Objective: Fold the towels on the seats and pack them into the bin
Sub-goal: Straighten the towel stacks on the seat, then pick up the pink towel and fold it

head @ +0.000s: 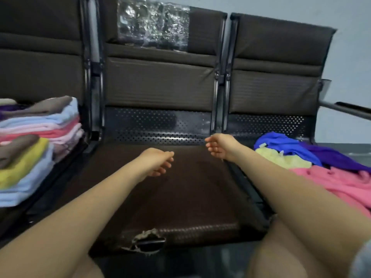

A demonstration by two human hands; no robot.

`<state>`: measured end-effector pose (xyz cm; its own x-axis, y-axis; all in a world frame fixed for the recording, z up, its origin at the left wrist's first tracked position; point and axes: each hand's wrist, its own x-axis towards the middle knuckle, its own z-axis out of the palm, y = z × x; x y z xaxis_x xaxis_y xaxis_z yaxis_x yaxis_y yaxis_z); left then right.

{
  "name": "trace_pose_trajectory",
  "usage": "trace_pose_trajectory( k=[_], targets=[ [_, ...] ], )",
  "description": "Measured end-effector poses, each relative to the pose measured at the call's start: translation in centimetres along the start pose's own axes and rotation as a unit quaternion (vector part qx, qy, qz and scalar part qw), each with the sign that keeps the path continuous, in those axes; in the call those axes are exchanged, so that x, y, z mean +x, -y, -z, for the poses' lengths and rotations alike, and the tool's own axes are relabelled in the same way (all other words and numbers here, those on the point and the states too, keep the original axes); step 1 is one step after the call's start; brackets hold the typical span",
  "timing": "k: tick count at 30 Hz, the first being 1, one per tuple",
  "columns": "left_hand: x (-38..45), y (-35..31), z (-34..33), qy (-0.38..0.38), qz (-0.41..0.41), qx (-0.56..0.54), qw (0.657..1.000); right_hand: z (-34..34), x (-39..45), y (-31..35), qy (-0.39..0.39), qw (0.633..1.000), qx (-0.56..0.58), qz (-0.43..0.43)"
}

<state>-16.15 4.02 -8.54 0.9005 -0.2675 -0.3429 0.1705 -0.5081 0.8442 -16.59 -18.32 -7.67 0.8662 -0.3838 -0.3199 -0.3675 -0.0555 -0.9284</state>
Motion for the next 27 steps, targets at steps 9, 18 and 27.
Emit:
trace_pose_trajectory(
  k=[9,18,27],
  targets=[
    [2.0,-3.7,-13.5,0.105,0.014,-0.063,0.992,16.3,-0.5,-5.4,-0.246,0.892,-0.362,0.118],
    [2.0,-8.6,-29.8,0.170,-0.156,0.020,0.973,30.9,-4.2,-13.2,-0.406,0.829,-0.369,-0.107],
    [2.5,-11.5,-35.3,0.172,-0.144,0.110,0.968,35.5,-3.9,-16.6,-0.426,0.777,-0.435,-0.162]
  ],
)
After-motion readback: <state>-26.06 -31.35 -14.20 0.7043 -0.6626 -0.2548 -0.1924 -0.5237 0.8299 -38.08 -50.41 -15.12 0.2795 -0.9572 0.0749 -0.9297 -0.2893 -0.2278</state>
